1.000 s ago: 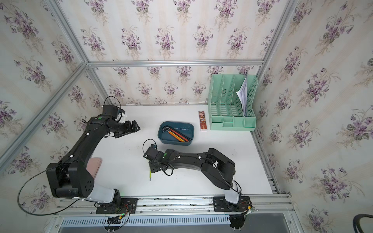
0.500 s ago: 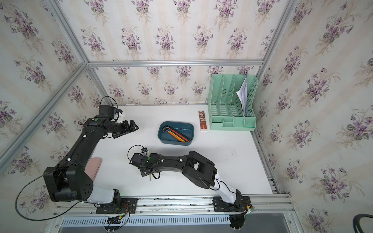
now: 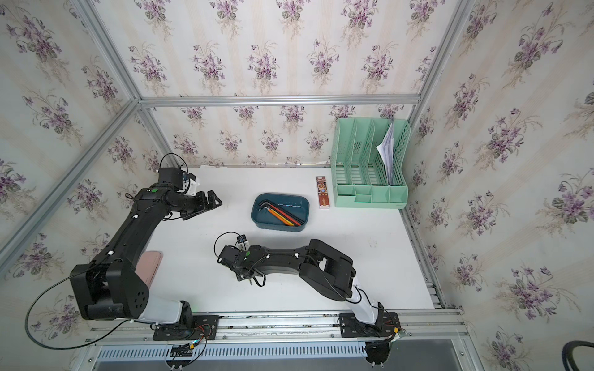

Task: Put the hex key on the desktop into the storage box
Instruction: Pick up the Allen key from the center of the board.

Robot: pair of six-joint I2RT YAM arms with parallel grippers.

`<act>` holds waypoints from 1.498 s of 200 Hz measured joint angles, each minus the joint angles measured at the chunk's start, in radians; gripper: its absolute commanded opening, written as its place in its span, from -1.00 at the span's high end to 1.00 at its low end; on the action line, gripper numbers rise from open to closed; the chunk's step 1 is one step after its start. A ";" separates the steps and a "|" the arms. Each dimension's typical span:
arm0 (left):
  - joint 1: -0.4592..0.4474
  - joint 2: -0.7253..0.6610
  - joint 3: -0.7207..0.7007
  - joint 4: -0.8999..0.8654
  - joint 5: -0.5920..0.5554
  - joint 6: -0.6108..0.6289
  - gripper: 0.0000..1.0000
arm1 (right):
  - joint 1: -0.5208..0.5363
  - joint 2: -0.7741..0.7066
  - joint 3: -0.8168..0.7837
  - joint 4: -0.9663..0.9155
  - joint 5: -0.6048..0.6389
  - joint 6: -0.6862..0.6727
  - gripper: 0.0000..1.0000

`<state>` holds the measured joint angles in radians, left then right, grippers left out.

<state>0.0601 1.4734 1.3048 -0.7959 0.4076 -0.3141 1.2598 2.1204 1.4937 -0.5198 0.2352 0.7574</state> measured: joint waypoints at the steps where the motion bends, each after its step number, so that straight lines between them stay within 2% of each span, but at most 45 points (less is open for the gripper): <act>1: 0.000 0.000 0.000 0.000 0.000 0.000 -0.99 | 0.000 0.001 0.001 0.000 0.000 0.000 -0.01; 62: 0.000 0.011 0.000 0.001 0.011 -0.001 -0.99 | -0.015 0.041 0.037 0.062 -0.003 -0.037 0.03; 106: 0.000 0.011 0.000 0.001 0.014 -0.003 -0.99 | -0.015 0.066 0.014 0.159 0.006 -0.051 0.14; 151: 0.000 0.013 0.000 0.001 0.015 -0.006 -0.99 | -0.011 0.059 -0.045 0.254 0.087 -0.052 0.60; 185: 0.000 0.015 0.000 0.001 0.016 -0.008 -0.98 | -0.015 0.003 -0.127 0.312 0.091 -0.046 1.00; 260: 0.000 0.025 -0.005 0.004 0.019 -0.011 -0.98 | -0.027 -0.124 -0.187 0.142 0.065 -0.075 1.00; 300: -0.001 0.027 -0.005 0.004 0.019 -0.011 -0.98 | -0.045 -0.200 -0.188 0.127 0.061 -0.105 1.00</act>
<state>0.0589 1.5009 1.2999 -0.7921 0.4263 -0.3256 1.2148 1.9202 1.3060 -0.3931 0.2966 0.6529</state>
